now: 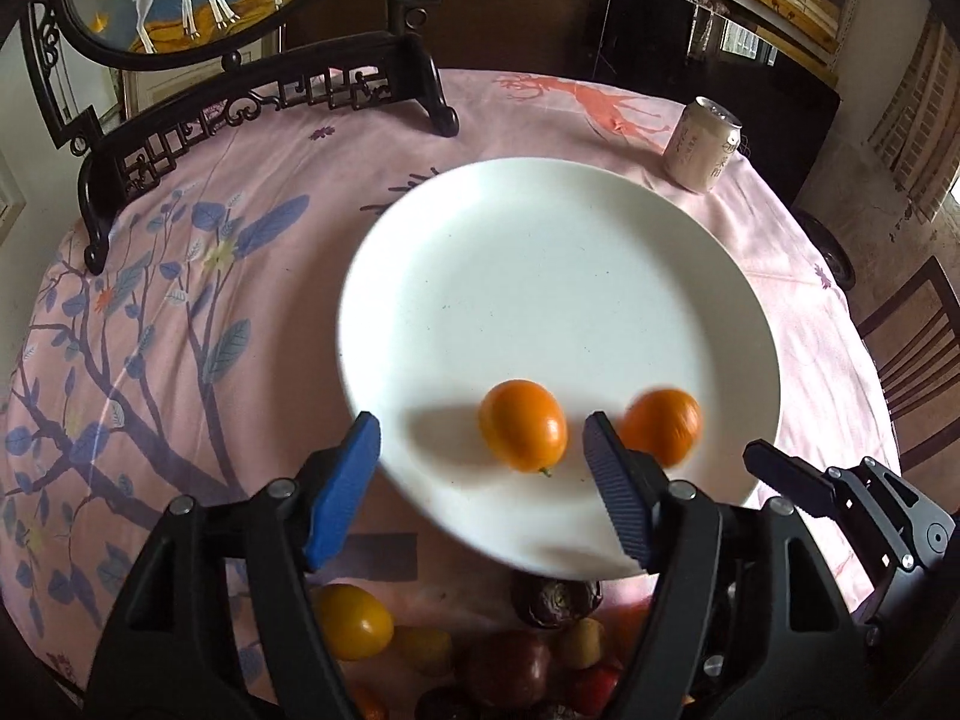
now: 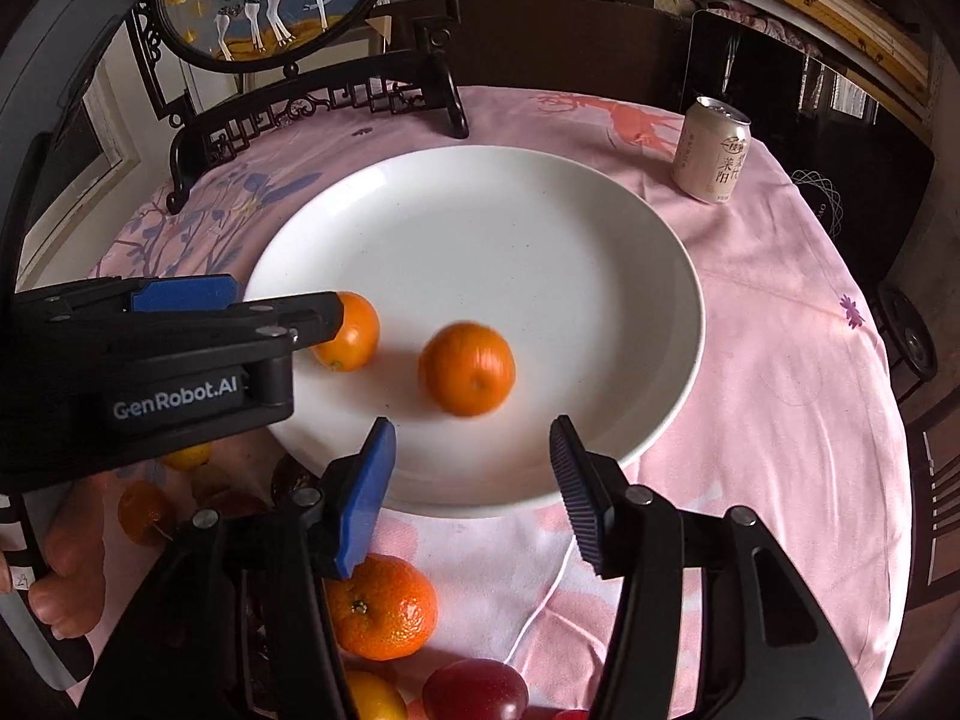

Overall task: Organize fruits
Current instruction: 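Carry both oranges onto the white plate and open both grippers, then move the right gripper to the dark cherry and close on it, then grasp the dark passion fruit with the left gripper while the right holds the cherry, then place the passion fruit and cherry onto the plate and open both grippers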

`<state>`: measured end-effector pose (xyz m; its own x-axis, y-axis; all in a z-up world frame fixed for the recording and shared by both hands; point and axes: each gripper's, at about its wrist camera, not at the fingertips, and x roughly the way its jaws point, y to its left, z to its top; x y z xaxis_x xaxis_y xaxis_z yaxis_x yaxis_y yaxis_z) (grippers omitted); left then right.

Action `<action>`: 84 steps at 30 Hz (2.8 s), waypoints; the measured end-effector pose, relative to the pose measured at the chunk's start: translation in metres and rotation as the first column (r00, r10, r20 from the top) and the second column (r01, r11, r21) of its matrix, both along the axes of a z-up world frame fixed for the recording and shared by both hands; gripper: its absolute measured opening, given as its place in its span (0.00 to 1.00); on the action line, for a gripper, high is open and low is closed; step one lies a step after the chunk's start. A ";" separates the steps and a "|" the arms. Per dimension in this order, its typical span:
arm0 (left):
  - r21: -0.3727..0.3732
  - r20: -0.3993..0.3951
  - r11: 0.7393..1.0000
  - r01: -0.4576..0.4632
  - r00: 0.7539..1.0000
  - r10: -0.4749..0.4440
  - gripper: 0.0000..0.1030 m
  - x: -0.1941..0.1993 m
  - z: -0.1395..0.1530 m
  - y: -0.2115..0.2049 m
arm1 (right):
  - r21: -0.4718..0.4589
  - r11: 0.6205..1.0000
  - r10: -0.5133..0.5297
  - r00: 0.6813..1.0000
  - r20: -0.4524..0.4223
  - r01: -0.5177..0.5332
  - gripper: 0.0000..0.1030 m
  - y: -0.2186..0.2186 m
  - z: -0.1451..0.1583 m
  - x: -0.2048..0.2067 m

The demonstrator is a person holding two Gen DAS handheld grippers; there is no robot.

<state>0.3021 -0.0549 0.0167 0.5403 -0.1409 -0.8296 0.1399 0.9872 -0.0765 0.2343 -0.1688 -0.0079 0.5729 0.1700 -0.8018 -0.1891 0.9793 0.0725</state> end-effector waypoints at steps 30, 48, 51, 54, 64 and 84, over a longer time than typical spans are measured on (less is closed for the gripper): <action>-0.045 0.010 0.999 -0.027 1.000 0.027 0.86 -0.206 -0.030 0.056 | 0.113 0.989 -0.103 0.994 0.027 0.100 0.58 -0.079 -0.015 -0.212; -0.036 -0.020 0.999 0.014 1.000 -0.015 0.86 -0.198 -0.043 0.055 | -0.009 0.996 0.084 0.996 -0.041 -0.085 0.52 0.005 -0.036 -0.144; -0.029 -0.026 1.000 0.013 1.000 -0.013 0.86 -0.195 -0.045 0.053 | -0.025 0.996 0.080 0.996 -0.040 -0.081 0.43 0.009 -0.039 -0.139; -0.024 -0.033 1.000 0.018 0.999 -0.019 0.86 -0.192 -0.047 0.049 | -0.018 0.997 0.072 0.997 -0.022 -0.072 0.34 0.007 -0.039 -0.139; 0.034 -0.051 0.997 0.065 0.997 -0.063 0.84 -0.176 -0.059 0.022 | 0.115 0.992 0.057 0.998 -0.009 -0.056 0.29 -0.026 -0.031 -0.157; -0.030 0.086 0.993 0.116 0.990 -0.113 0.39 -0.177 0.013 0.029 | 0.177 0.981 0.059 0.991 0.120 -0.080 0.29 -0.037 0.018 -0.151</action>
<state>0.1247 -0.0260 0.0299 0.5867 -0.2338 -0.7753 0.2595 0.9612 -0.0935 0.0833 -0.2062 0.0101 0.6399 0.3490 -0.6847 -0.2733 0.9360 0.2216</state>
